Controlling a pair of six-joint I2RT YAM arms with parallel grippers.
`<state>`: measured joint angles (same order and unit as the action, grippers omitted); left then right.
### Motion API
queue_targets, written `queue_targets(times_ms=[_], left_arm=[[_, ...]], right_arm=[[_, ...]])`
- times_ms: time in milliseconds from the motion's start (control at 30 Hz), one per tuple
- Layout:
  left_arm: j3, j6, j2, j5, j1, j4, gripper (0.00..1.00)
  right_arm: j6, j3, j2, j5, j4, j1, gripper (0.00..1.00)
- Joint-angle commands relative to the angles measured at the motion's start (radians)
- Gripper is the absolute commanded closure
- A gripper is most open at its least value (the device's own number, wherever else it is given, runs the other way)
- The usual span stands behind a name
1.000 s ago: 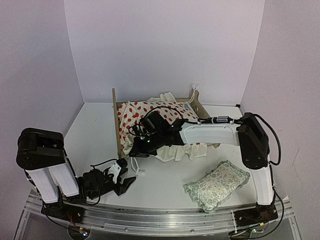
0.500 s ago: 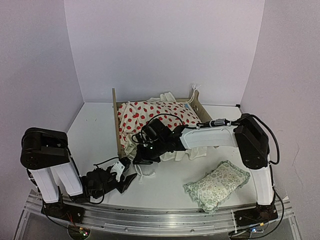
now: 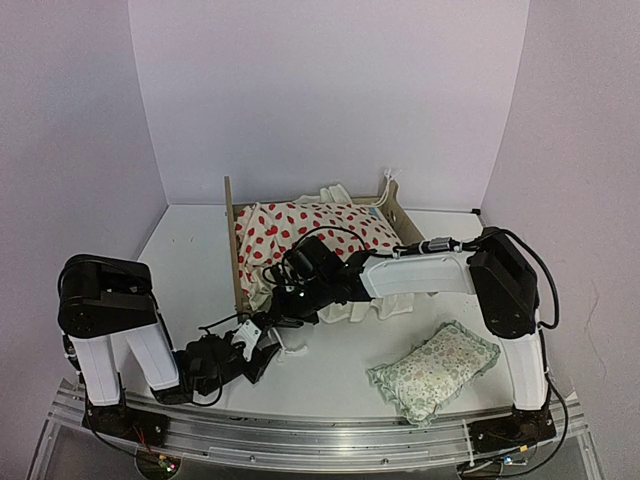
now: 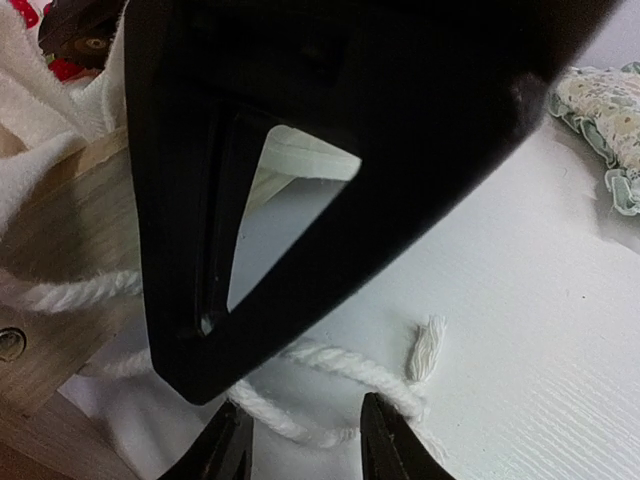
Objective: Set up the pet bed
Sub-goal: Tie the left ropes of the mattress closest to the robot on the bed frame base.
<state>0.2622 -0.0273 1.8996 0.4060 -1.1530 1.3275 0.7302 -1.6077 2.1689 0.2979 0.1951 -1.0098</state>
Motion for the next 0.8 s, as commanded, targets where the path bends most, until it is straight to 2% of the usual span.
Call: queue_targets(times_ms=[0,133,233,267,367,400,500,567,767], left_arm=[[0.027,-0.024,0.013,0.052,-0.001,0.446,0.68],[0.018,-0.022,0.013,0.087,0.001,0.446,0.78],[0.006,-0.017,0.006,0.092,0.008,0.446,0.96],[-0.001,-0.017,0.0,0.094,0.008,0.447,0.99],[-0.02,-0.024,-0.023,0.084,0.008,0.447,1.0],[-0.028,-0.025,-0.03,0.083,0.007,0.446,1.0],[-0.049,-0.022,-0.051,0.08,0.008,0.446,1.0],[-0.059,-0.018,-0.06,0.077,0.007,0.446,1.0],[-0.07,-0.016,-0.074,0.061,0.008,0.445,1.0]], right_arm=[[0.008,-0.013,-0.051,0.023,-0.02,-0.007,1.0],[0.007,-0.01,-0.056,0.023,-0.02,-0.009,1.0],[0.003,-0.005,-0.06,0.022,-0.02,-0.01,1.0],[0.001,-0.004,-0.06,0.022,-0.02,-0.01,1.0],[-0.009,-0.002,-0.057,0.024,-0.019,-0.009,0.99],[-0.014,-0.003,-0.055,0.025,-0.019,-0.009,0.92],[-0.029,-0.004,-0.053,0.025,-0.019,-0.006,0.6],[-0.033,-0.005,-0.054,0.022,-0.019,-0.003,0.56],[-0.042,-0.007,-0.065,0.019,-0.018,0.002,0.55]])
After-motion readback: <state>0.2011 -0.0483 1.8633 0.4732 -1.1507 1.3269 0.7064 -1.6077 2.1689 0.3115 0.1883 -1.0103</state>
